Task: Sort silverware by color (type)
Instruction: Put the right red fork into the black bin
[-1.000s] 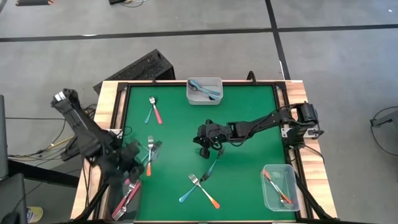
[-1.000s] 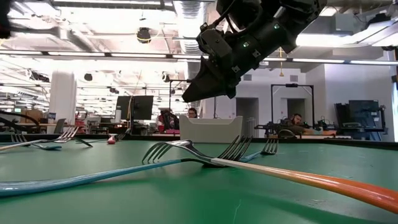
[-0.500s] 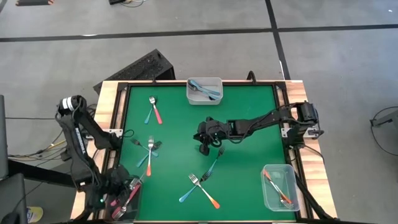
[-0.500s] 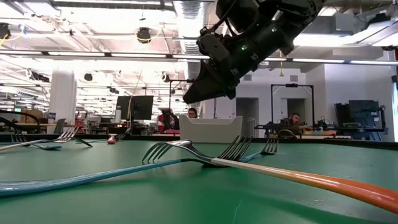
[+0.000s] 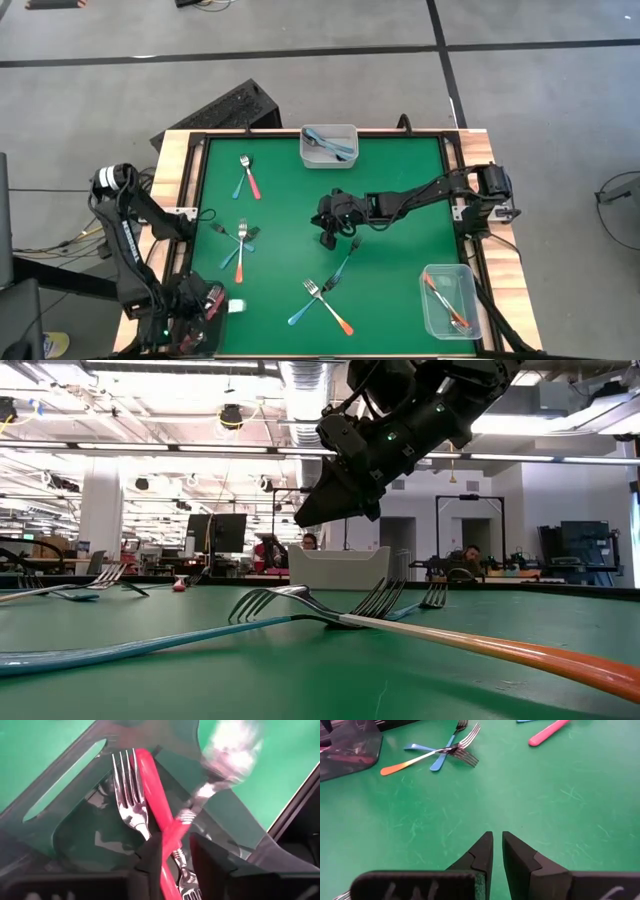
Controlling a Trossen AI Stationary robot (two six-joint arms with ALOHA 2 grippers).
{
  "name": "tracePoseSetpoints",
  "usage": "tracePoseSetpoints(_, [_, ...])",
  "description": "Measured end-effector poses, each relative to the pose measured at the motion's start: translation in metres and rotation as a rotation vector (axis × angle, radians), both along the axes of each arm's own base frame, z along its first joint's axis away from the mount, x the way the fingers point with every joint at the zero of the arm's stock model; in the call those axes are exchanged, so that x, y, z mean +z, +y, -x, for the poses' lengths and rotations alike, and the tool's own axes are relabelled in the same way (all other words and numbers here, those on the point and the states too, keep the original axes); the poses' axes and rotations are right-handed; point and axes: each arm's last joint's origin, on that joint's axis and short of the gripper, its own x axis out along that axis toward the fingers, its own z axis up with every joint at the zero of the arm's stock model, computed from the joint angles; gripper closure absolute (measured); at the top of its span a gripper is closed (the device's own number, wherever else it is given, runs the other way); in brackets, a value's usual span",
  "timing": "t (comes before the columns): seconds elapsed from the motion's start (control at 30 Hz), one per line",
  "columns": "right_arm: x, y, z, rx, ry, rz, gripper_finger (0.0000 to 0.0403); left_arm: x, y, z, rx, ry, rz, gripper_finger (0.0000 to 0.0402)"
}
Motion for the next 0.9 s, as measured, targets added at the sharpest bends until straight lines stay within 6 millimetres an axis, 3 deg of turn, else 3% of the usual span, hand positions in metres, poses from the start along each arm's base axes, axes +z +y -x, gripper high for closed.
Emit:
tracePoseSetpoints(0.2, [0.0,0.001,0.0,0.002,0.0,-0.003,0.0335,0.002,0.003,-0.004,0.01,-0.012,-0.002,0.0253])
tracePoseSetpoints(0.33, [0.0,0.001,0.0,0.002,0.0,-0.003,0.0335,0.003,0.003,-0.014,-0.072,-0.071,-0.039,0.0231])
tracePoseSetpoints(0.6, [0.0,0.001,0.0,0.002,0.001,-0.003,0.0335,0.007,-0.005,-0.032,-0.471,-0.185,-0.122,0.0227])
tracePoseSetpoints(0.9, [-0.001,0.006,0.001,0.017,0.014,-0.002,0.0335,0.004,0.002,-0.03,-0.638,-0.054,-0.154,0.0227])
